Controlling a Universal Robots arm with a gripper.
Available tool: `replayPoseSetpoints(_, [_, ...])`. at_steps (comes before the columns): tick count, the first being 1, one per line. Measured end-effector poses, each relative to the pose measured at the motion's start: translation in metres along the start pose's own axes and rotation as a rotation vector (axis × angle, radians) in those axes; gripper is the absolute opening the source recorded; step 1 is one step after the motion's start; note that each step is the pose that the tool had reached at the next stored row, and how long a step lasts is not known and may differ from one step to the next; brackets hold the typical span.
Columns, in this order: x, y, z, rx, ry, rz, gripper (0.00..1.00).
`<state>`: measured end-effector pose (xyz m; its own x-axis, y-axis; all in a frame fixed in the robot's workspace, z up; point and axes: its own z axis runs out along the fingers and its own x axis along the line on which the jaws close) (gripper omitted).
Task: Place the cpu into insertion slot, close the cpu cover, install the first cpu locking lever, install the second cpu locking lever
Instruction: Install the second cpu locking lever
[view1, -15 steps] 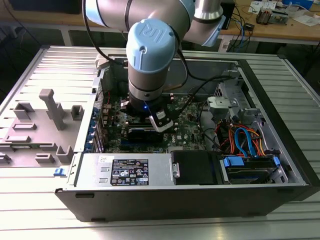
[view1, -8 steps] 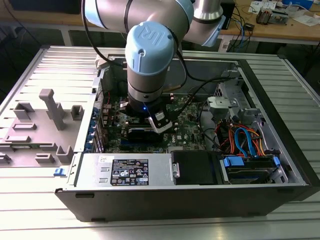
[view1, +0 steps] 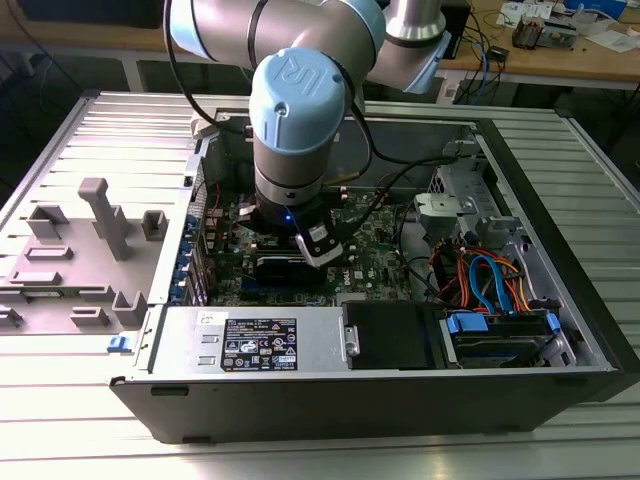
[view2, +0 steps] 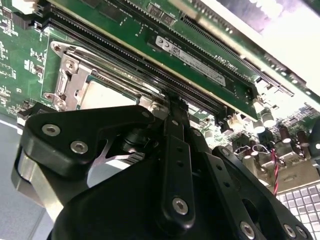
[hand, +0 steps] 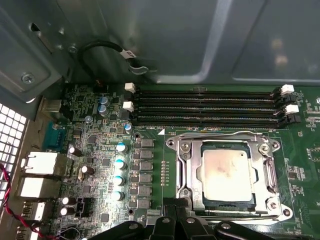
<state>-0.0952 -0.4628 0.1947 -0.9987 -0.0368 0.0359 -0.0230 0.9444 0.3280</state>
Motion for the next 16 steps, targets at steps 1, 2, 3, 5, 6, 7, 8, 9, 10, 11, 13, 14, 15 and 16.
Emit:
replayPoseSetpoints(1, [0.0001,0.0000,0.0001,0.0002,0.0001,0.000,0.11])
replayPoseSetpoints(2, [0.0002,0.0000,0.0000,0.0003,0.0002,0.000,0.11])
replayPoseSetpoints(3, [0.0002,0.0001,-0.0004,0.0003,0.0001,0.000,0.11])
replayPoseSetpoints(5, [0.0003,0.0003,-0.0016,-0.0005,-0.0002,0.000,0.11])
replayPoseSetpoints(6, [0.0004,0.0003,-0.0024,-0.0005,-0.0002,0.000,0.11])
replayPoseSetpoints(7, [0.0004,0.0000,-0.0029,0.0003,0.0001,0.000,0.11])
replayPoseSetpoints(8, [0.0005,-0.0004,-0.0030,0.0005,0.0001,0.000,0.11])
replayPoseSetpoints(9, [0.0004,-0.0006,-0.0022,0.0002,0.0001,0.000,0.11])
replayPoseSetpoints(10, [0.0004,-0.0010,-0.0013,0.0005,-0.0003,0.000,0.11])
replayPoseSetpoints(11, [0.0004,-0.0012,-0.0007,0.0005,-0.0003,0.000,0.11])
replayPoseSetpoints(13, [0.0004,-0.0014,0.0004,0.0002,-0.0006,0.000,0.11])
replayPoseSetpoints(14, [0.0004,-0.0012,0.0009,0.0000,-0.0005,0.000,0.11])
replayPoseSetpoints(15, [0.0004,-0.0010,0.0013,-0.0004,-0.0004,0.000,0.11])
replayPoseSetpoints(16, [0.0005,-0.0011,0.0017,-0.0008,-0.0006,0.000,0.11])
